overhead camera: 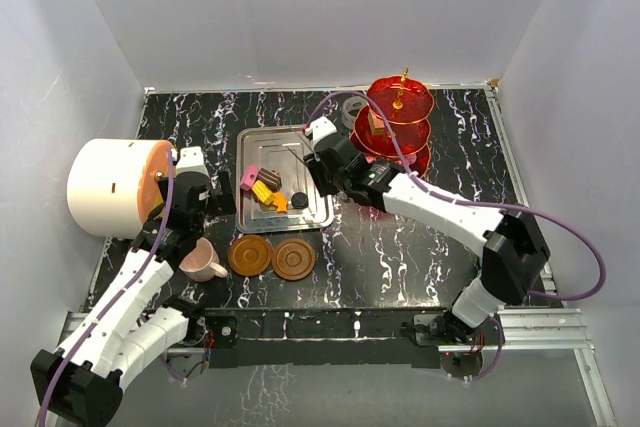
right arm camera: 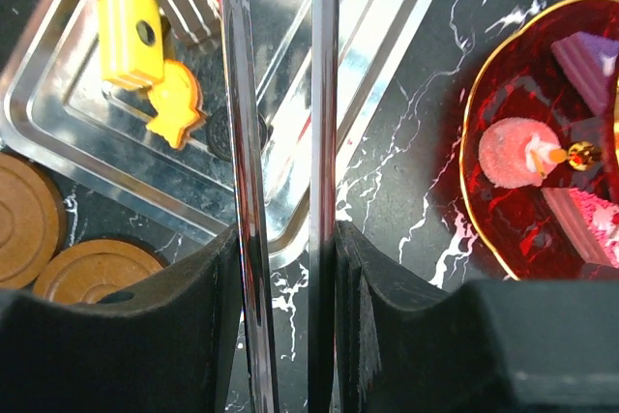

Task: Serve the afternoon tea
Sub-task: Adjust the clamp.

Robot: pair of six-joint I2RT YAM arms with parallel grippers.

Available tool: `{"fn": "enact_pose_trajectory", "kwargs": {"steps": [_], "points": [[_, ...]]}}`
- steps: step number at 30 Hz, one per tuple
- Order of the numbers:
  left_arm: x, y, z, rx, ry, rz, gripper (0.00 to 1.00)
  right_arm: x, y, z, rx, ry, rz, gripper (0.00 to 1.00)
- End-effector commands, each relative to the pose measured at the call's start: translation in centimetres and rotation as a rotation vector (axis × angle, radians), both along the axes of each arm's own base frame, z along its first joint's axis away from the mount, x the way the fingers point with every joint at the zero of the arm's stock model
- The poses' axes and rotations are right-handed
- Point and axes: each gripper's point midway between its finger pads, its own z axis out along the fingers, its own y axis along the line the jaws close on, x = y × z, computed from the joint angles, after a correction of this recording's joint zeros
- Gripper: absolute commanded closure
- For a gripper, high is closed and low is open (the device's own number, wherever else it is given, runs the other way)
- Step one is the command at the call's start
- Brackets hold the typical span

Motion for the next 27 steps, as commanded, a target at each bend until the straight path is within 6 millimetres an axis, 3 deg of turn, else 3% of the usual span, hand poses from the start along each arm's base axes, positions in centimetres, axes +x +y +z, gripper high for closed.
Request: {"fn": "enact_pose_trajectory", "kwargs": {"steps": [1,8,12,17,22,24,27], "points": [[-0.2,0.5,0.5,0.011,-0.021,0.015,0.01,1.7,1.4,1.5,0.036,-0.047,-0.004,0.64],[-0.3,0.5,0.6,0.010,-0.025,0.016,0.01,1.2,0.9,4.1,0.081,-0.088,-0.004,0.64],[-0.3,0.6,0.8,0.009,-0.031,0.019,0.01,0.0,-0.5,2.9,0.062,-0.071,-0.005,0.64],[-0.3,0.6,0.8,0.006,-0.033,0.018,0.01,0.1,-0.4,3.9,0.081,-0.088,-0.006,0.64],[-0.3,0.6,0.8,0.007,-0.030,0.017,0.01,-0.3,-0.9,8.2,0.157,-0.157,-0.006,0.64],[-0.3,0.6,0.9,0.007,-0.034,0.020,0.01,-1.5,-2.2,11.6,0.221,-0.216,-0.007,0.64],[-0.4,0.6,0.9,0.007,-0.037,0.022,0.01,-3.9,-4.8,13.5,0.274,-0.264,-0.007,0.64]]}}
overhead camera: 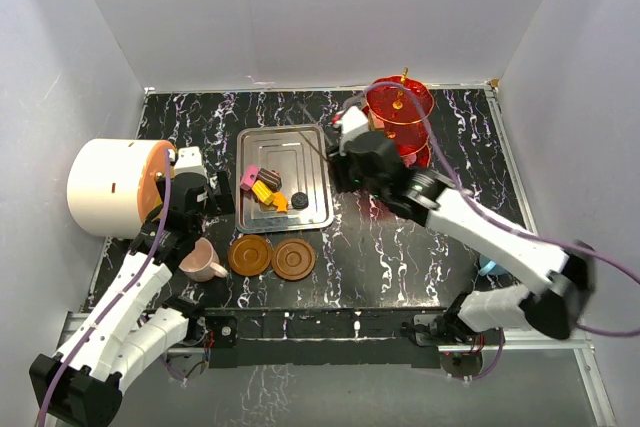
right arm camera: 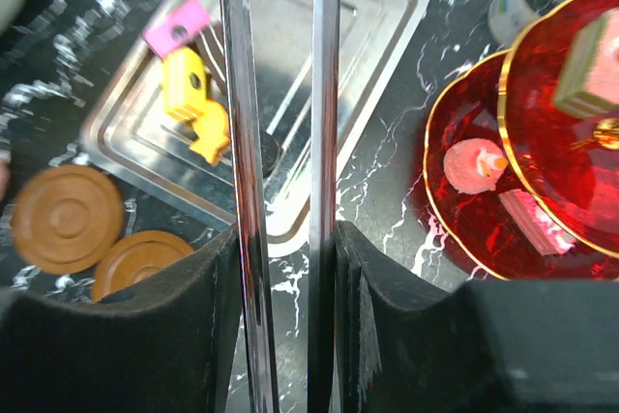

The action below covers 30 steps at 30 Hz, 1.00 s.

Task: Serve the afternoon tea
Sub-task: Adjust the clamp.

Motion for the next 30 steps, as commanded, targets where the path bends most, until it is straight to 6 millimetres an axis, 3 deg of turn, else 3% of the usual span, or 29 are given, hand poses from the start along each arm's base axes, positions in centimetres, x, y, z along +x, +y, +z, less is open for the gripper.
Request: {"fn": "enact_pose_trajectory", "kwargs": {"steps": [1,6,7,8,9,10,13,15,24,30], "points": [[-0.2,0.6,0.5,0.013,-0.020,0.021,0.01,-2.7,-3.6,8.8,0.201,-0.199,-0.014,0.64],[-0.2,0.4,0.3,0.008,-0.015,0.011,0.01,-3.2,-4.8,9.9,0.228,-0.226,-0.027,0.64],[-0.2,0.3,0.3,0.007,-0.015,0.009,0.01,-2.9,-5.1,9.6,0.167,-0.256,-0.005,0.64],[-0.1,0.3,0.3,0.006,-0.015,0.007,0.01,-4.4,-5.4,6.2,0.265,-0.024,-0.123,0.47],[-0.1,0.2,0.2,0.005,-0.014,0.004,0.01,-10.0,-1.8,3.9,0.313,0.238,0.161,0.52],[-0.1,0.2,0.2,0.004,-0.013,0.002,0.01,-13.8,0.2,3.8,0.371,0.379,0.360,0.52],[-0.1,0.1,0.3,0.003,-0.013,0.001,0.01,-16.2,1.5,3.0,0.399,0.525,0.492,0.52],[-0.1,0.2,0.3,0.004,-0.014,0.002,0.01,-16.3,1.8,2.2,0.385,0.566,0.494,0.52],[-0.2,0.3,0.3,0.008,-0.014,0.010,0.01,-12.2,3.0,-3.8,0.239,0.651,0.322,0.56],[-0.3,0.5,0.4,0.011,-0.016,0.017,0.01,-10.0,4.2,-3.4,0.253,0.580,0.292,0.59]]}}
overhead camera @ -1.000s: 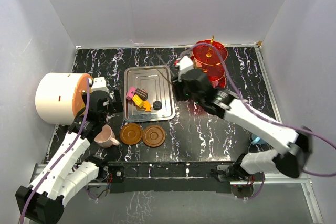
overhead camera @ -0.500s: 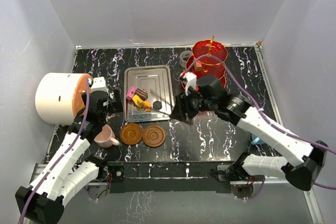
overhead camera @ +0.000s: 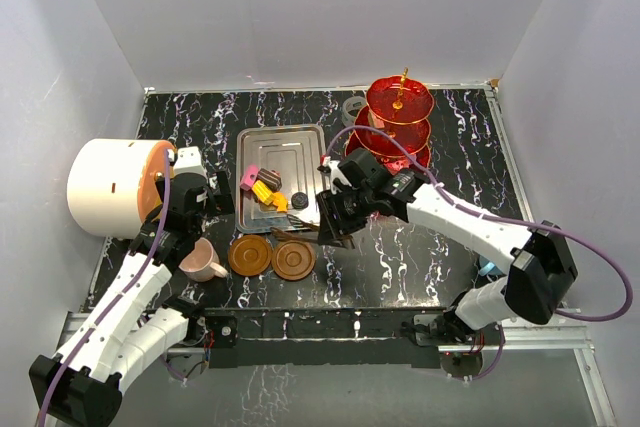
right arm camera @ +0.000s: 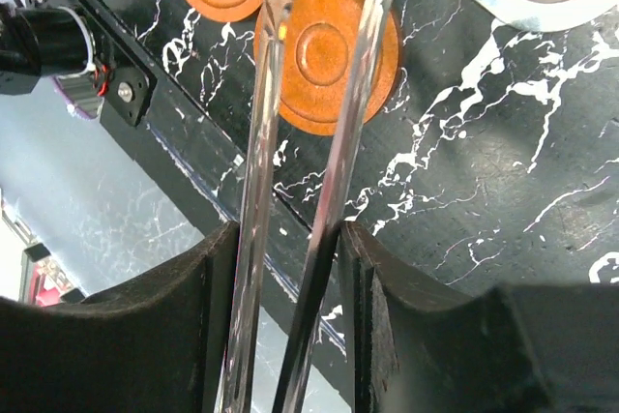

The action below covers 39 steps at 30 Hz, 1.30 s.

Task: Serve the afternoon tea
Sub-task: Adjust the clamp.

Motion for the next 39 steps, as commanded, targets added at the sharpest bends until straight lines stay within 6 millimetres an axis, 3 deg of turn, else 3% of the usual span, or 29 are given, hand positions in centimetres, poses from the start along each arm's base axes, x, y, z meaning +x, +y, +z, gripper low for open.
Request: {"fn": "enact_pose_trajectory", "kwargs": {"steps": [1,8,17,23,30,34,39], "points": [[-0.3,0.4,0.2,0.011,-0.009,0.014,0.01,2.9,2.1,4.7,0.120,-0.156,-0.035,0.60],[-0.1,-1.1,0.5,-0.075,-0.012,-0.017,0.01,3.5,1.5,6.5,0.160,-0.242,-0.075,0.60],[1.1,-9.5,6.5,-0.658,-0.020,-0.097,0.01,3.9,2.2,9.5,0.330,-0.303,-0.156,0.62],[1.8,-13.3,6.0,-0.914,0.059,-0.114,0.01,5.2,2.7,10.3,0.359,-0.331,-0.205,0.62],[1.9,-14.1,4.9,-1.064,0.115,-0.028,0.02,5.7,3.3,10.9,0.419,-0.351,-0.228,0.61],[2.7,-15.2,4.0,-1.146,0.154,-0.003,0.07,5.9,3.8,11.2,0.460,-0.349,-0.231,0.62],[3.9,-16.2,4.2,-1.199,0.161,-0.001,0.20,5.9,4.2,11.6,0.509,-0.345,-0.237,0.61]]}}
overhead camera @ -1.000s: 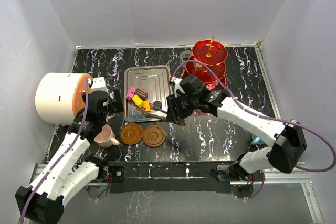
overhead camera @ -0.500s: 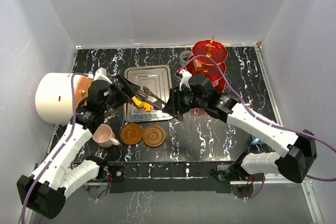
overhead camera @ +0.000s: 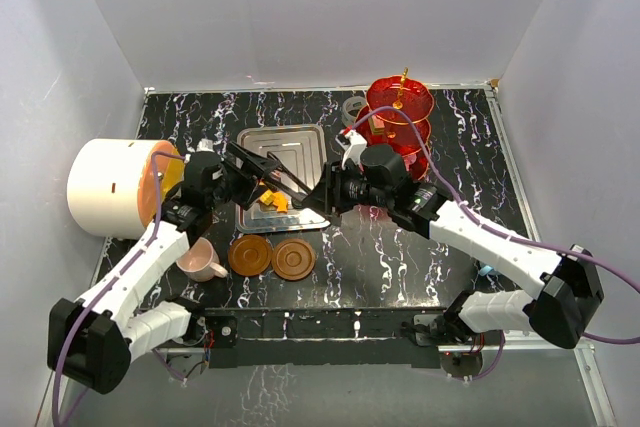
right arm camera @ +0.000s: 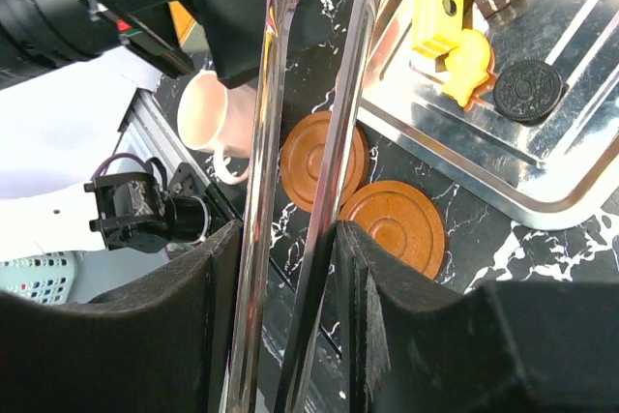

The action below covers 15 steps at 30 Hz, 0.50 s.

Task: Serve the afternoon tea
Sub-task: Adjust the clamp.

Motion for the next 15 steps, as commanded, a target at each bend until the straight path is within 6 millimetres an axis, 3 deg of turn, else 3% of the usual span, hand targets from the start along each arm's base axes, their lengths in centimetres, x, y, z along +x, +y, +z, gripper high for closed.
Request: {"fn": "enact_pose_trajectory", "kwargs": {"steps": [1,10,15], "points": [[0.7,-1.4,1.4,-0.105,-0.011,-0.008,0.22,0.8,1.3,3.6,0.137,-0.084,-0.002,0.61],[0.4,-1.0,-0.7,-0.154,0.075,0.061,0.57,0.6,1.7,2.8,0.131,-0.068,0.024,0.61],[0.6,-0.7,-0.1,-0.165,0.061,0.083,0.70,0.5,2.1,2.3,0.123,-0.055,0.050,0.61]]}}
